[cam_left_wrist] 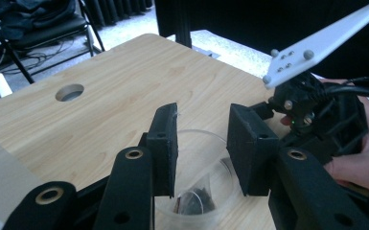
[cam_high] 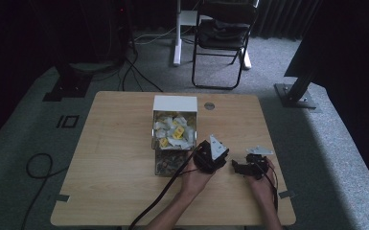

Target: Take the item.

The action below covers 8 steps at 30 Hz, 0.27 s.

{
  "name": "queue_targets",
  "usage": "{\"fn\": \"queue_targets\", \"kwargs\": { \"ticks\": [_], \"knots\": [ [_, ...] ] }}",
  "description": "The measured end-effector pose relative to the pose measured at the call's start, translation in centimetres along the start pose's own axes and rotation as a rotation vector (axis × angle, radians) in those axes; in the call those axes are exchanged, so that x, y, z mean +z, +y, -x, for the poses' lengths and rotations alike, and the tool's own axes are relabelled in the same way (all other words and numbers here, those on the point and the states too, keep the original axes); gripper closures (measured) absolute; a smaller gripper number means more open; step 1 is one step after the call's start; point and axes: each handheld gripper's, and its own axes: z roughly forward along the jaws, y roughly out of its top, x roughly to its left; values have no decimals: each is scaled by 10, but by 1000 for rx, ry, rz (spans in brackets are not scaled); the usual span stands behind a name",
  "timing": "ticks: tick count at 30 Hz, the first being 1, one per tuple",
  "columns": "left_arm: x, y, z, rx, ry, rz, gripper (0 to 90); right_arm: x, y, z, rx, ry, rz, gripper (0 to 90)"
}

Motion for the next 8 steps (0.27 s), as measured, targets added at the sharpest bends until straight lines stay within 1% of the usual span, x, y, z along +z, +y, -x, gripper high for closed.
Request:
{"fn": "queue_targets", "kwargs": {
  "ticks": [2, 4, 8],
  "knots": [
    [-2, -1, 0, 2, -5, -1, 647, 0, 0, 0, 0, 0, 0, 125],
    [-3, -3, 0, -7, -15, -2, 642, 0, 0, 0, 0, 0, 0, 125],
    [-7, -6, 1, -3, -25, -6, 639, 0, 0, 0, 0, 1, -1, 125]
  ]
}}
